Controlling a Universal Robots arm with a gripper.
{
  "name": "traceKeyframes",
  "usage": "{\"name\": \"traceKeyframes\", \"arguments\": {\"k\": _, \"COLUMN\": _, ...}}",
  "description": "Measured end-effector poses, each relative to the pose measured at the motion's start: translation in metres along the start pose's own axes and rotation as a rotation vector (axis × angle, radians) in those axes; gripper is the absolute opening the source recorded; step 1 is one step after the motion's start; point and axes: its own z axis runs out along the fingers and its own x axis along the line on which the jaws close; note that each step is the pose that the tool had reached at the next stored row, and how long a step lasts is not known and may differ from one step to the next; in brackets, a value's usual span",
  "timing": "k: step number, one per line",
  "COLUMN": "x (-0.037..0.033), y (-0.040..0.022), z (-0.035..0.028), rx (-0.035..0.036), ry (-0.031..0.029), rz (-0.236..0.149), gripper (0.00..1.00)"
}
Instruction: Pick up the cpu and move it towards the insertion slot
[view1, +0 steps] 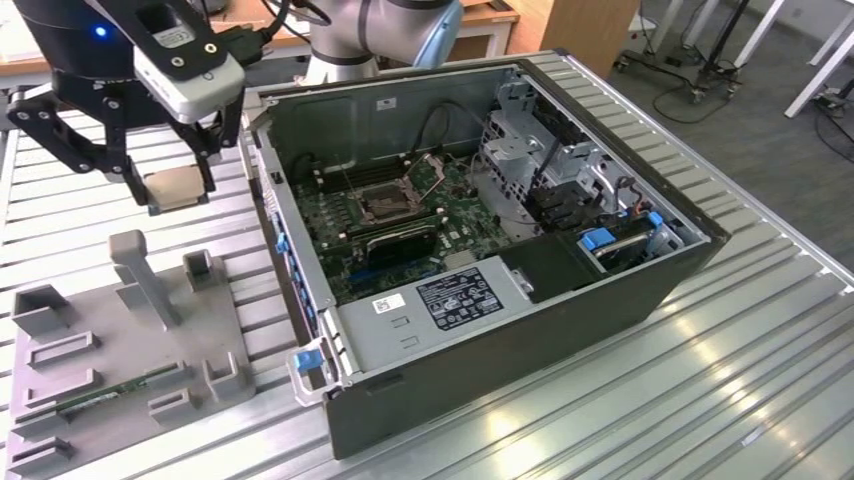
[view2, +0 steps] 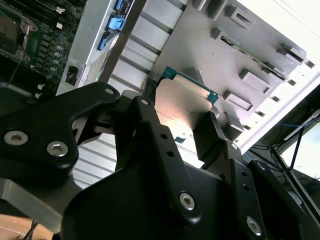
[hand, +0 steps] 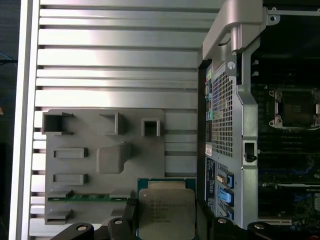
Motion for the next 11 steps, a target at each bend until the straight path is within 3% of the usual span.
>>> {"name": "traceKeyframes", "arguments": {"k": 11, "x": -0.0154, "y": 0.0000, "z": 0.0000, "rx": 0.0000, "ry": 0.0000, "rz": 0.000, "gripper": 0.55}}
